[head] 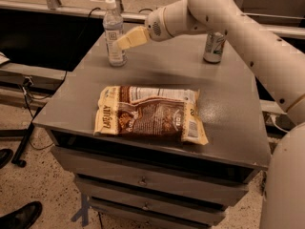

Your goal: Pick blue plastic bottle

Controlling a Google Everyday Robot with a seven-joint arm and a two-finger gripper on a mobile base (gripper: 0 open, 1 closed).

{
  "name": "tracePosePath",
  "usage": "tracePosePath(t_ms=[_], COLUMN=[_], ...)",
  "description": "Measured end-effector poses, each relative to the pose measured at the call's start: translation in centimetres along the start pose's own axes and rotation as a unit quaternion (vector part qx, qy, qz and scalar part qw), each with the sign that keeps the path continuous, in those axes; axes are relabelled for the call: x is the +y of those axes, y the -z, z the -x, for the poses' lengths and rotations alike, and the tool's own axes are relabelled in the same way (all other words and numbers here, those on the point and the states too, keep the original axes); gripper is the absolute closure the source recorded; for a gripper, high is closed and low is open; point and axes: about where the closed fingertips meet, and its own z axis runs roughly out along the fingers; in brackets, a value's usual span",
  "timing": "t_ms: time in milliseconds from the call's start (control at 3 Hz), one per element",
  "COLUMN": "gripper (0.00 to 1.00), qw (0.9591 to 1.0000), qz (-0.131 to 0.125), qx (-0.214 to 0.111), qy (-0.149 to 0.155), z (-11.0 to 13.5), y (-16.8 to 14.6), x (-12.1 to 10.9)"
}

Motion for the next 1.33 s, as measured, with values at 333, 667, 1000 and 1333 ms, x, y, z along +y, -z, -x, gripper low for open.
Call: tracePosePath(t_ms=[333, 667, 1000, 1333], gripper=[0.0, 0.0, 0.18, 0.41], qw=[0.9983, 0.9961, 0.9952, 0.9954], qz=[0.004, 0.009, 0.022, 0.024], qx=[-0.042, -0.066, -0.076, -0.077], qy=[0.04, 0.058, 0.058, 0.051], z=[2.1, 3.3, 3.8, 3.1], y=[-2.6, -4.7, -6.5, -7.0], x=[1.3, 1.6, 2.1, 1.7])
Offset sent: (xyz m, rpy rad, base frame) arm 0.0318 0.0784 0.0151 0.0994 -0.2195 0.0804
